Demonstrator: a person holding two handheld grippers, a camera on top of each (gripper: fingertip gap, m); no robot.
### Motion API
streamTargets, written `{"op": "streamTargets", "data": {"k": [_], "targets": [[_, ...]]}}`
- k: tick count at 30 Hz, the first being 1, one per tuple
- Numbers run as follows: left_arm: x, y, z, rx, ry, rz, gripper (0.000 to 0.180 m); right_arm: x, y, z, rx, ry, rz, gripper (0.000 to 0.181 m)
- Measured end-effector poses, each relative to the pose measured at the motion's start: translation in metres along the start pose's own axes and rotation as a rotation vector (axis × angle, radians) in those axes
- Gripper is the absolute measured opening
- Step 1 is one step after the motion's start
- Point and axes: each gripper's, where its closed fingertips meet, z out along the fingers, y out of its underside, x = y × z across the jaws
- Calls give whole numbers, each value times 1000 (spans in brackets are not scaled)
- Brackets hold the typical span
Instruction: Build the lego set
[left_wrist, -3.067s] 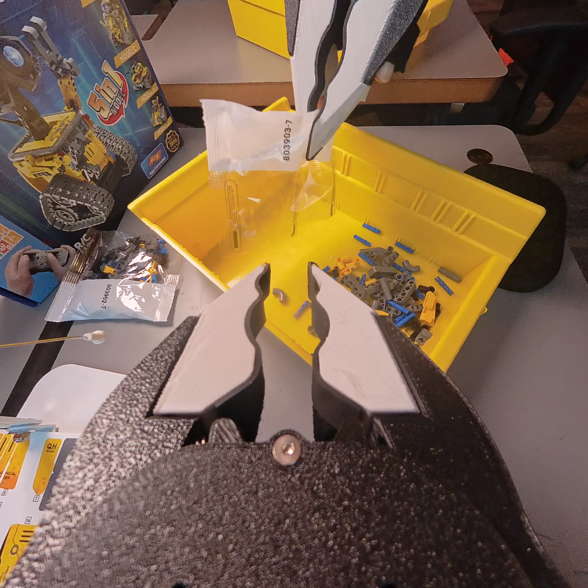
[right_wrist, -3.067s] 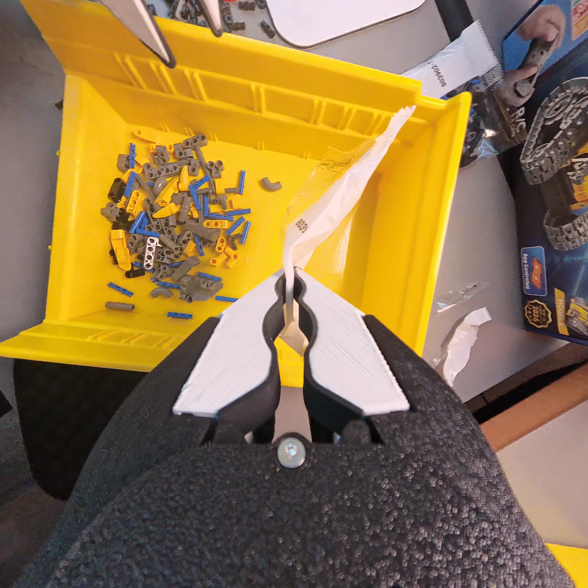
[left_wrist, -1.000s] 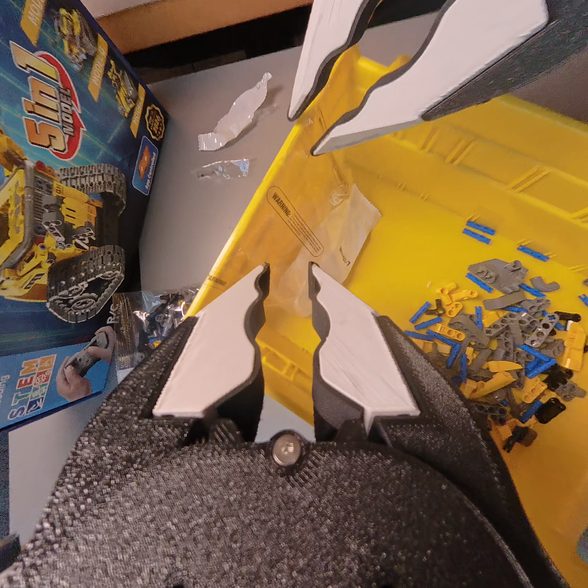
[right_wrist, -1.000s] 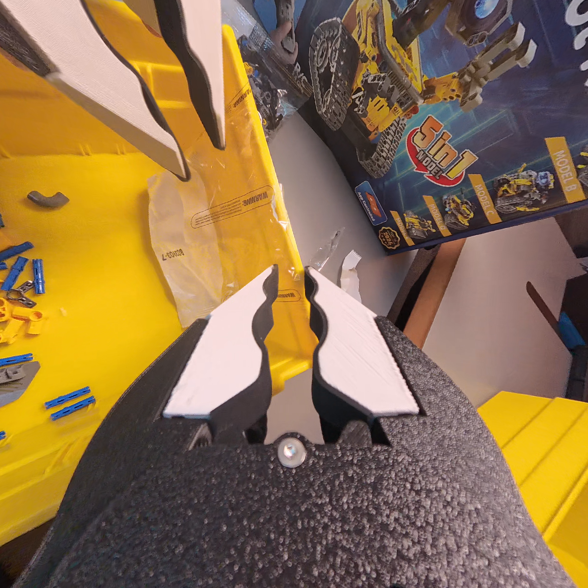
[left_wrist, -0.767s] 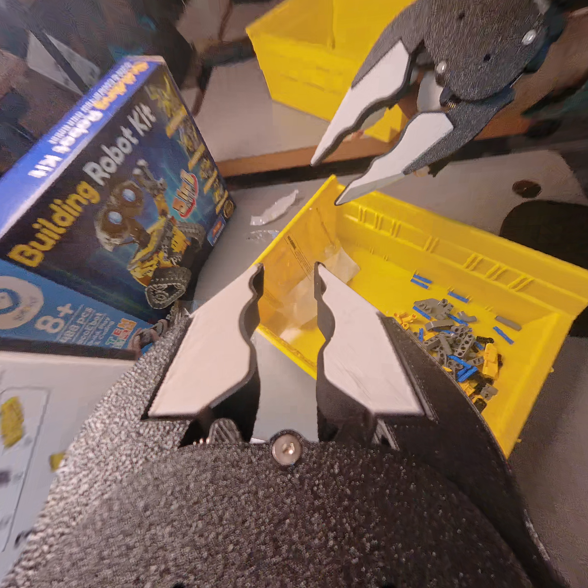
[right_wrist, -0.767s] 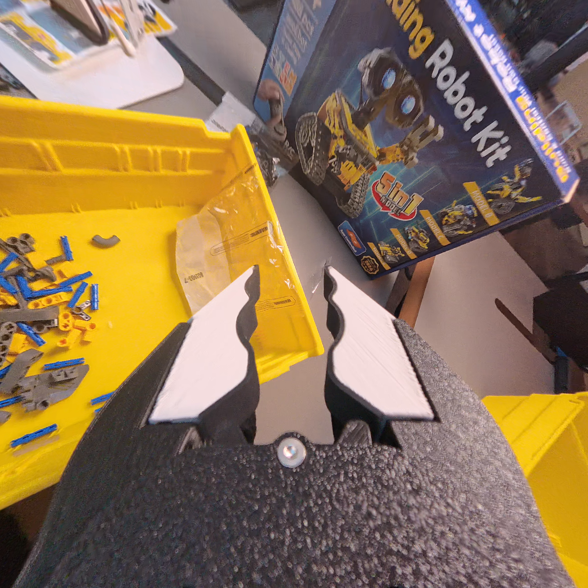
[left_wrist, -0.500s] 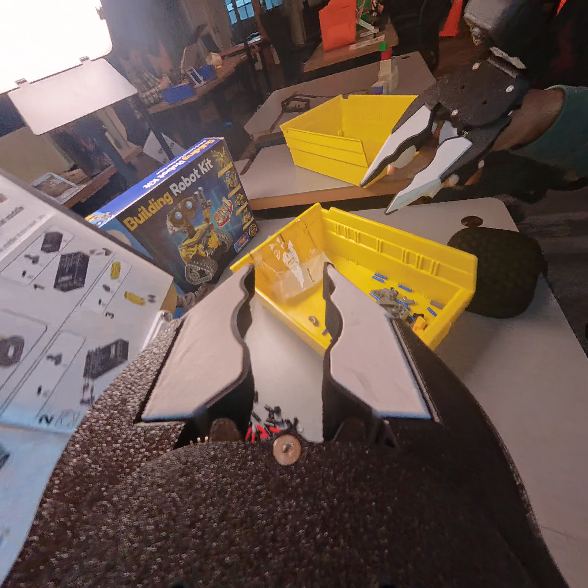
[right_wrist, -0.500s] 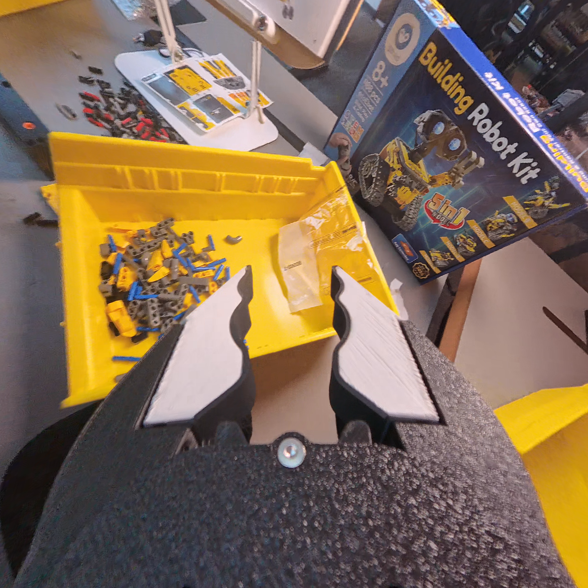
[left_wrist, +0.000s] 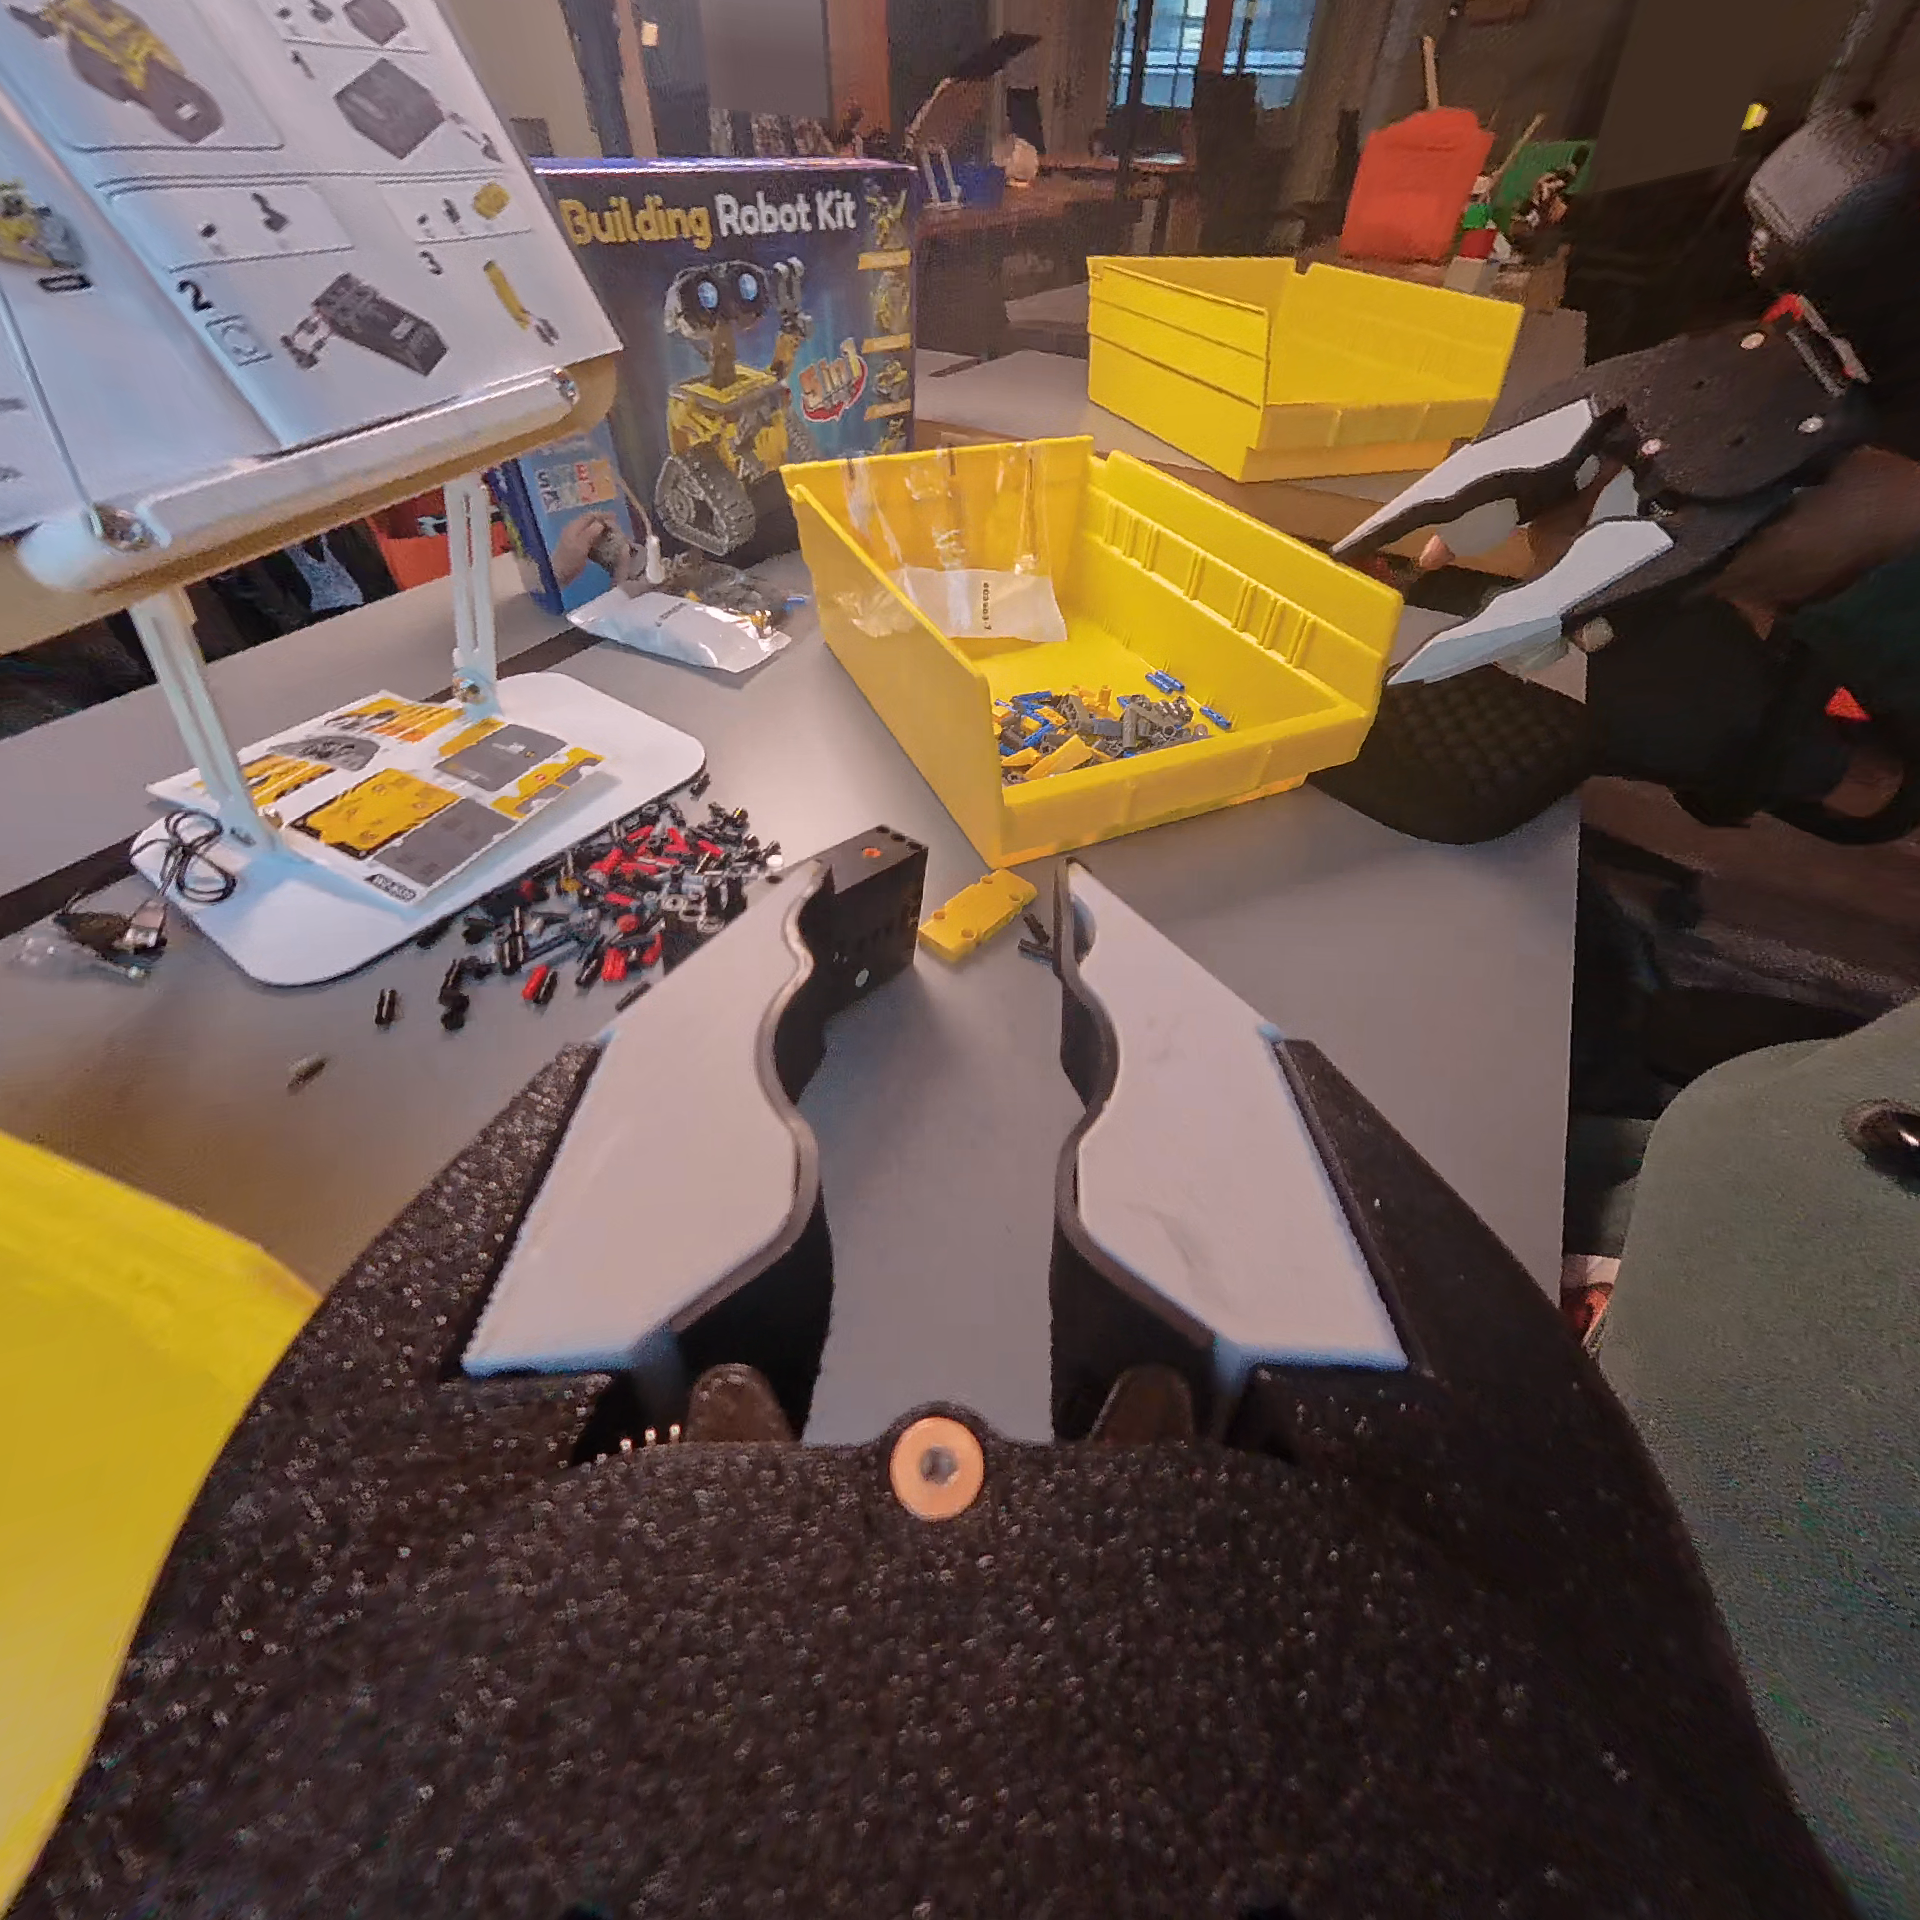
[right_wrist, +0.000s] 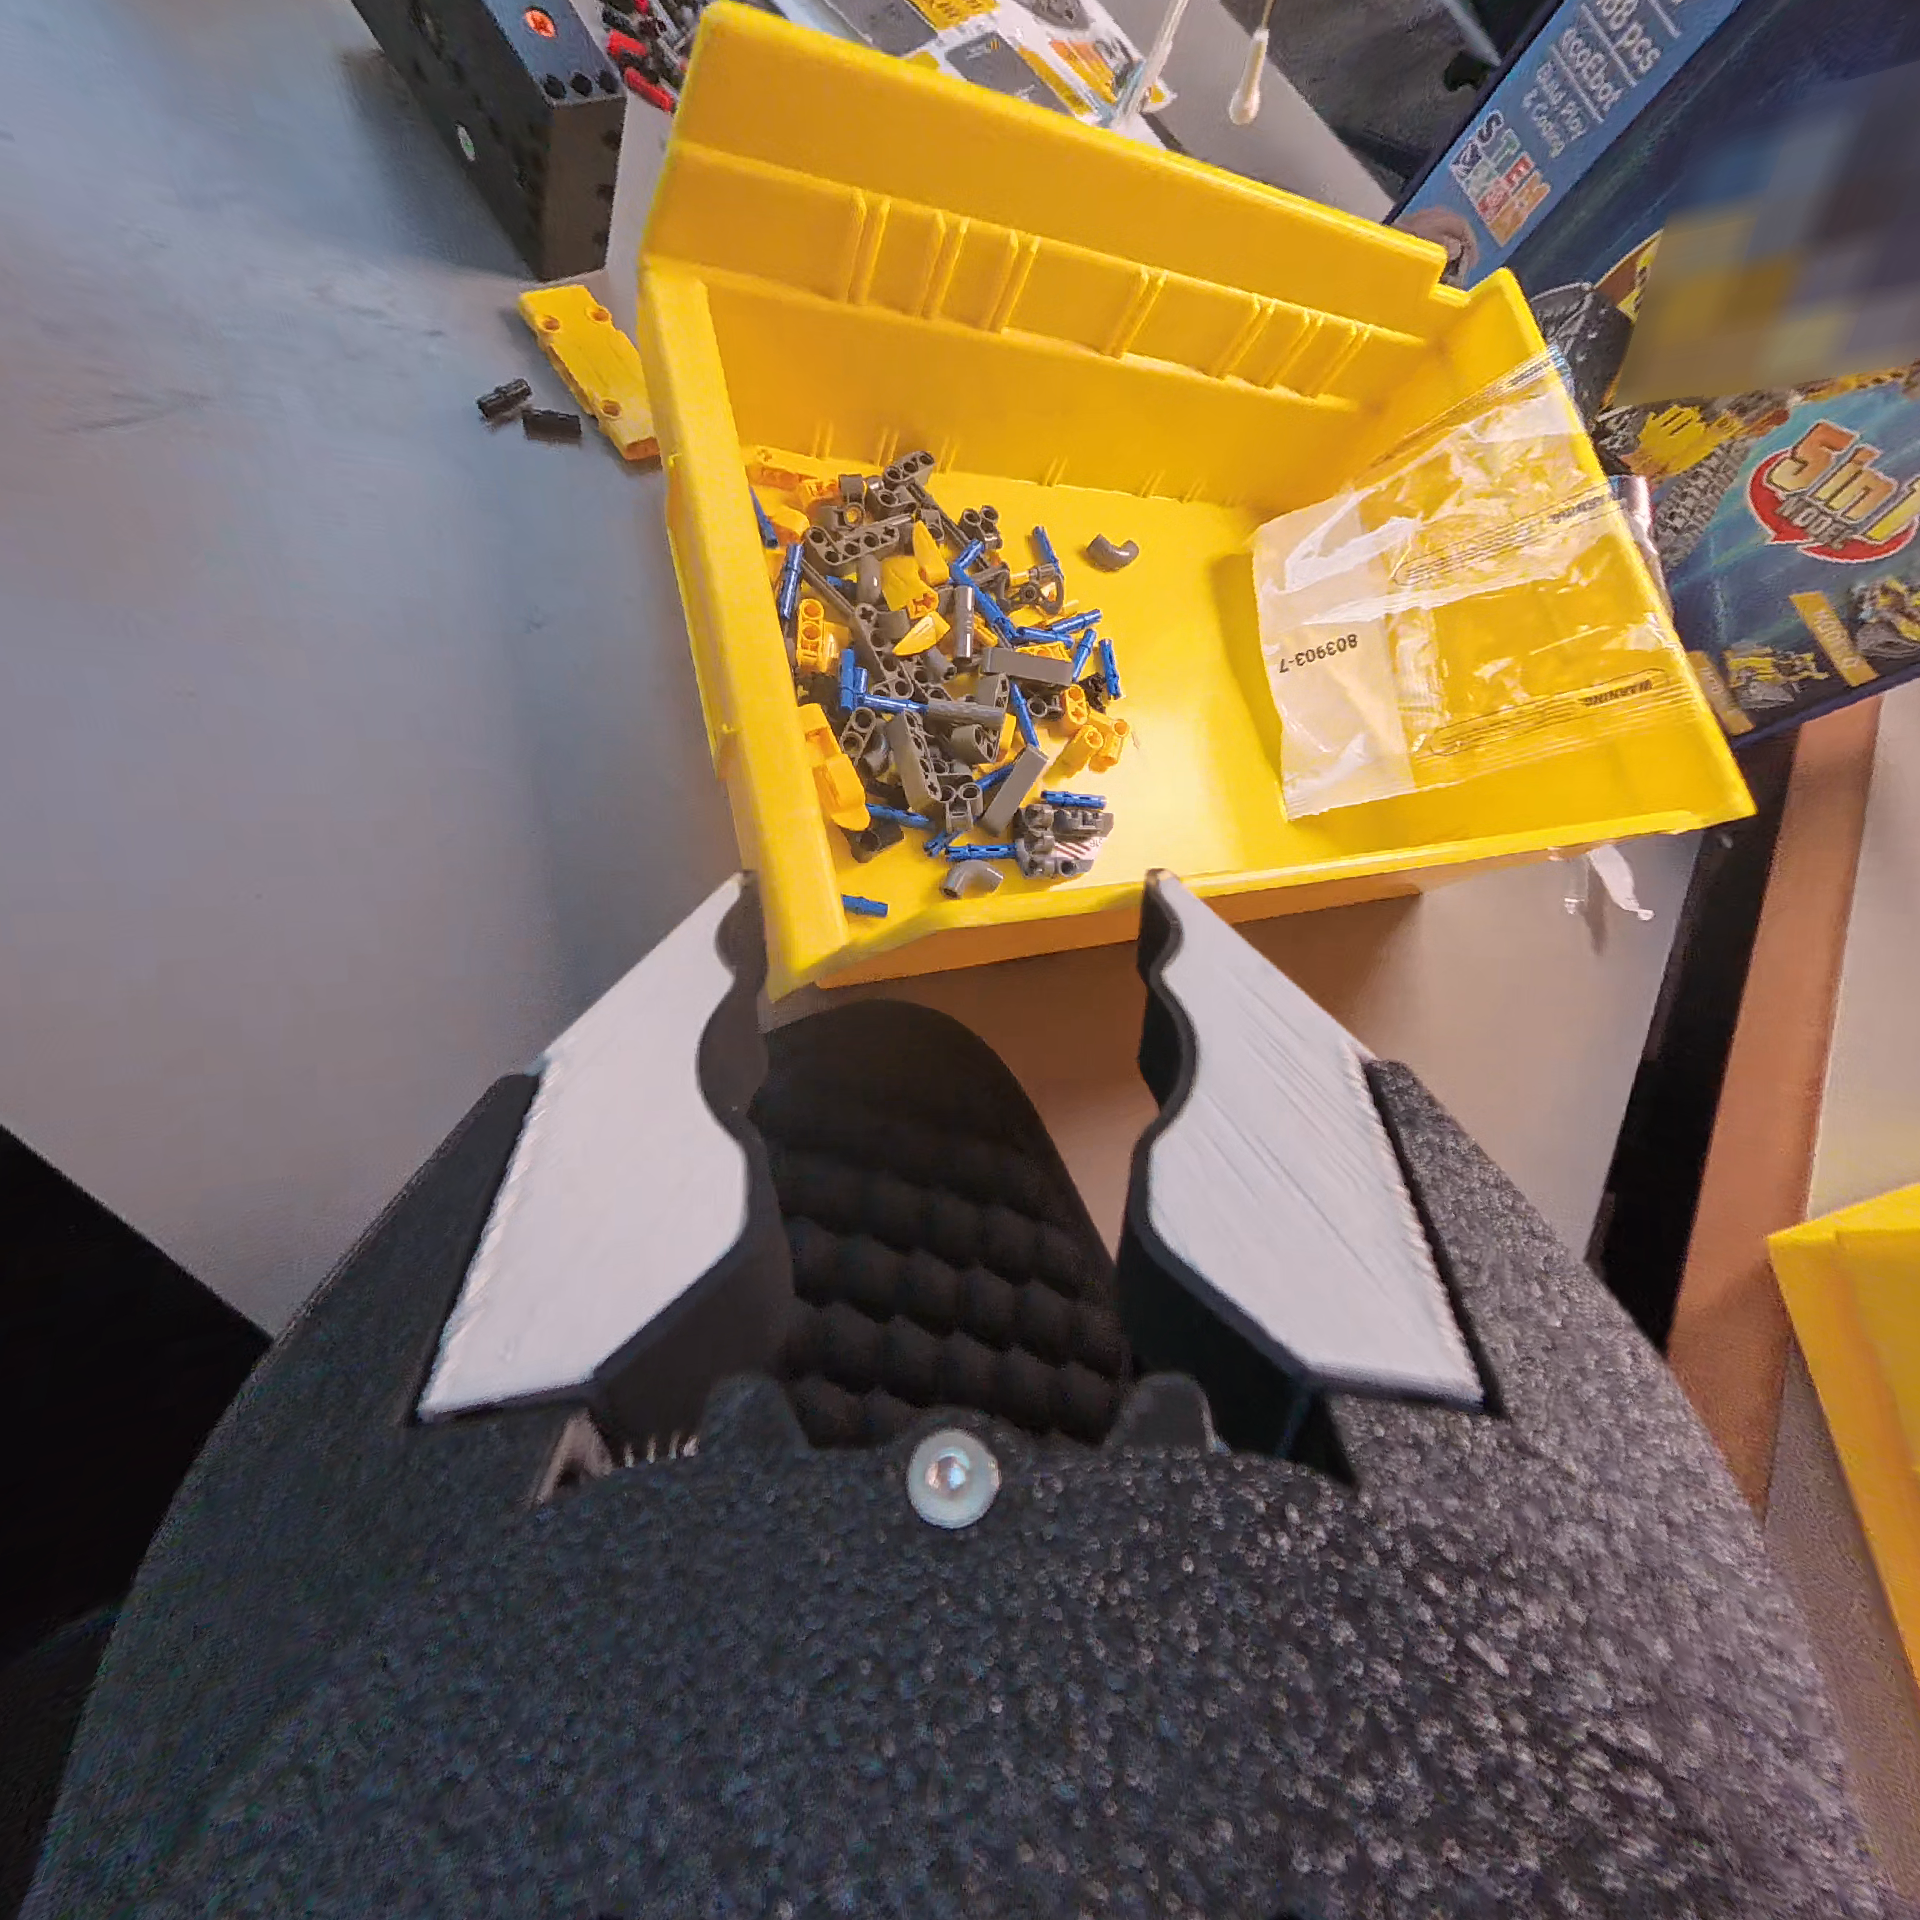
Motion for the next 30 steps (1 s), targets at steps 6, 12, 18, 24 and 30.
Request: {"op": "streamTargets", "data": {"k": [6, 12, 18, 24, 30], "targets": [[-9, 22, -16, 79, -25, -144, 39, 18, 1, 13, -5, 169, -51, 58], [-24, 46, -14, 5, -91, -67, 39, 30, 7, 22, -71, 179, -45, 31], [-27, 44, -15, 29, -63, -55, 39, 44, 0, 15, -38, 212, 19, 49], [-31, 45, -9, 26, -43, -52, 38, 35, 19, 5, -126, 36, 401, 85], [-33, 45, -6, 32, -40, -53, 36, 21, 27, 29, -73, 107, 578, 28]]}}
